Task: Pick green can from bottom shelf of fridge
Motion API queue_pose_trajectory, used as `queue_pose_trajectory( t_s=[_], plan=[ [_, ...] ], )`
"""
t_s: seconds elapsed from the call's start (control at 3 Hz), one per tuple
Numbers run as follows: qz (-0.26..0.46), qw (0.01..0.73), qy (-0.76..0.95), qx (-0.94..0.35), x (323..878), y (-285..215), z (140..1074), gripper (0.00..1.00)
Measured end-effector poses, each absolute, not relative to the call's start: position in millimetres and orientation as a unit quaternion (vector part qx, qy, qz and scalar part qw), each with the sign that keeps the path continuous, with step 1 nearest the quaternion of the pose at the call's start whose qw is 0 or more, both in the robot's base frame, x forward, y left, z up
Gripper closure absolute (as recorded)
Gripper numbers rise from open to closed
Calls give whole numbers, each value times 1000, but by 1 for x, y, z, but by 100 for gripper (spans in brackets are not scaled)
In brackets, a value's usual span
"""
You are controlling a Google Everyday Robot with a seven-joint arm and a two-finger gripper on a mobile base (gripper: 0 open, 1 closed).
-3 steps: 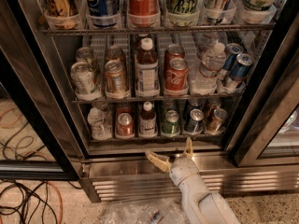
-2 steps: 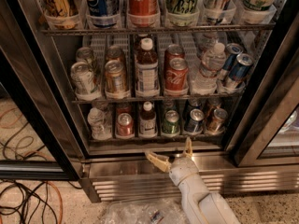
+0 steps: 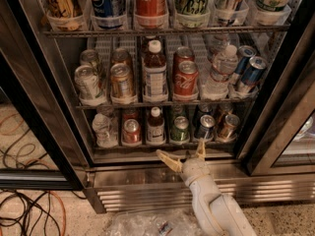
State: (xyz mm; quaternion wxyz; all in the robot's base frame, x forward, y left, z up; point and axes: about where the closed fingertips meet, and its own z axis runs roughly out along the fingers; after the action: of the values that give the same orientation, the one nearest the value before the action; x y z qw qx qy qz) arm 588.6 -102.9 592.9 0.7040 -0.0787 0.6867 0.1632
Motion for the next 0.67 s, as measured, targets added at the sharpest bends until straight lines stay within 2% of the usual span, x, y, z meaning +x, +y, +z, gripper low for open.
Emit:
queue_pose_trajectory(
  t_s=[0.33,0.67],
  plan=[
    [163,704,687,-79,589,-103,593,17],
    [163,704,687,-79,589,-103,593,26]
  ],
)
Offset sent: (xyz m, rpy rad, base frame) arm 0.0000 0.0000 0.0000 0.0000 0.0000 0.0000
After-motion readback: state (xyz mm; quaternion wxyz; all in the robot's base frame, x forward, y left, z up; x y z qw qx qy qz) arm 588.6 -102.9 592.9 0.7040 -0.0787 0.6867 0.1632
